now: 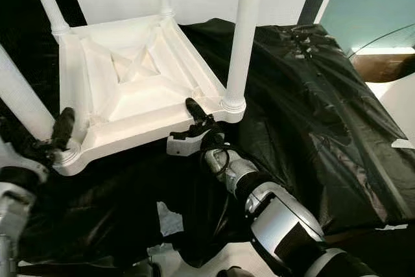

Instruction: Building children table

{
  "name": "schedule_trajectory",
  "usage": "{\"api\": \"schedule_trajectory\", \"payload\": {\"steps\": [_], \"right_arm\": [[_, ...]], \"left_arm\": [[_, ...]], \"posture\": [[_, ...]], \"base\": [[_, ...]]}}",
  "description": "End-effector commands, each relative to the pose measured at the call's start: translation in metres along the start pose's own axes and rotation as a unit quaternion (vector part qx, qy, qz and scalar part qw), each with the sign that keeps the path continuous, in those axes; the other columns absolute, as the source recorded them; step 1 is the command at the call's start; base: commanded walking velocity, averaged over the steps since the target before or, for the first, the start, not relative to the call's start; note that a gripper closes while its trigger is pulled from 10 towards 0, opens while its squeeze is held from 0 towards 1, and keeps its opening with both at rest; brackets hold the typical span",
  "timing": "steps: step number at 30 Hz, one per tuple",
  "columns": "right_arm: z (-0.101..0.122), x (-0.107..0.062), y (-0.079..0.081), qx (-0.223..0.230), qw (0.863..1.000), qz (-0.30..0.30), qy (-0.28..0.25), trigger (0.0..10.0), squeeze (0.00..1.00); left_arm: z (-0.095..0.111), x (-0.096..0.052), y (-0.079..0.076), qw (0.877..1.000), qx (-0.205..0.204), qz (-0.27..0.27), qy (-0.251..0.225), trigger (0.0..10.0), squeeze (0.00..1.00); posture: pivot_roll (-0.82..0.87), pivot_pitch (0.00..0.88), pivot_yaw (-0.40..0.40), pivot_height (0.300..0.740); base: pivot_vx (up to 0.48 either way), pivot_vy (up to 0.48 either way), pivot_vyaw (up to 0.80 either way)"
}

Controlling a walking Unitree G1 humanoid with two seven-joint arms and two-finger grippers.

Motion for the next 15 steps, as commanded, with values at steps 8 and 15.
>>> {"api": "schedule_trajectory", "payload": {"steps": [8,15], "right_arm": [[-0.011,0.005,-0.028,0.103,0.985,-0.121,0.068,10.0,0.0],[-0.018,0.004,-0.027,0.123,0.98,-0.121,0.096,10.0,0.0]], "left_arm": [[0.018,-0.007,0.031,0.999,0.002,0.026,-0.033,10.0,0.0],[0.046,-0.017,0.042,0.995,-0.035,-0.013,-0.097,10.0,0.0]], "posture": [[0.16,0.066,-0.081,0.74],[0.16,0.07,-0.083,0.74]], "base": [[0.0,0.0,0.0],[0.0,0.0,0.0]]}}
Point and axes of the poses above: a point about 5 cm out from each wrist's last joint towards the gripper, its own x axis pointing out of the wrist towards the gripper, its own z axis along the axis of the wrist's last joint, y = z × x, the point moved 2 cm from there along x, pointing out of the wrist towards the gripper, and after that the axes turned 9 degrees about x, right-handed, at the moved point
